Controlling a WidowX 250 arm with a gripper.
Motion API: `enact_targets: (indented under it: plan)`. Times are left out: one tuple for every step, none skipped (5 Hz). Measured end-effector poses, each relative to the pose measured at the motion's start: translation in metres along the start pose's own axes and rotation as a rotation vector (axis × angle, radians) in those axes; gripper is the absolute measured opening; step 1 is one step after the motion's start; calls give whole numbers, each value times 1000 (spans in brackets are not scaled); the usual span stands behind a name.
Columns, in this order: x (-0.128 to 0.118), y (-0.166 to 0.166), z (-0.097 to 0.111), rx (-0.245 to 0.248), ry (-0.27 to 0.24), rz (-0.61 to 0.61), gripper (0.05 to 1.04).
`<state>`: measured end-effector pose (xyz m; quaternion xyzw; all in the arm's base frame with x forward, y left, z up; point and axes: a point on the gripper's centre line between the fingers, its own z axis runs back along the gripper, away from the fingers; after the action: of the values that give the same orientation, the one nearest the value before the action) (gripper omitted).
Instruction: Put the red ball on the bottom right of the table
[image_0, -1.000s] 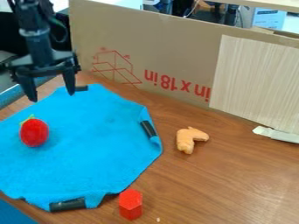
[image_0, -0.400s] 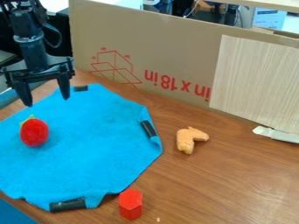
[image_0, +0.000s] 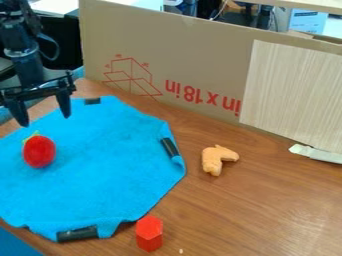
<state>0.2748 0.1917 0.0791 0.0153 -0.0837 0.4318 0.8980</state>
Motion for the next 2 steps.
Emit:
enact_targets:
  plan:
    - [1, 5, -7, 17, -21, 2, 999]
    - [-3, 8, -17, 25, -38, -5, 999]
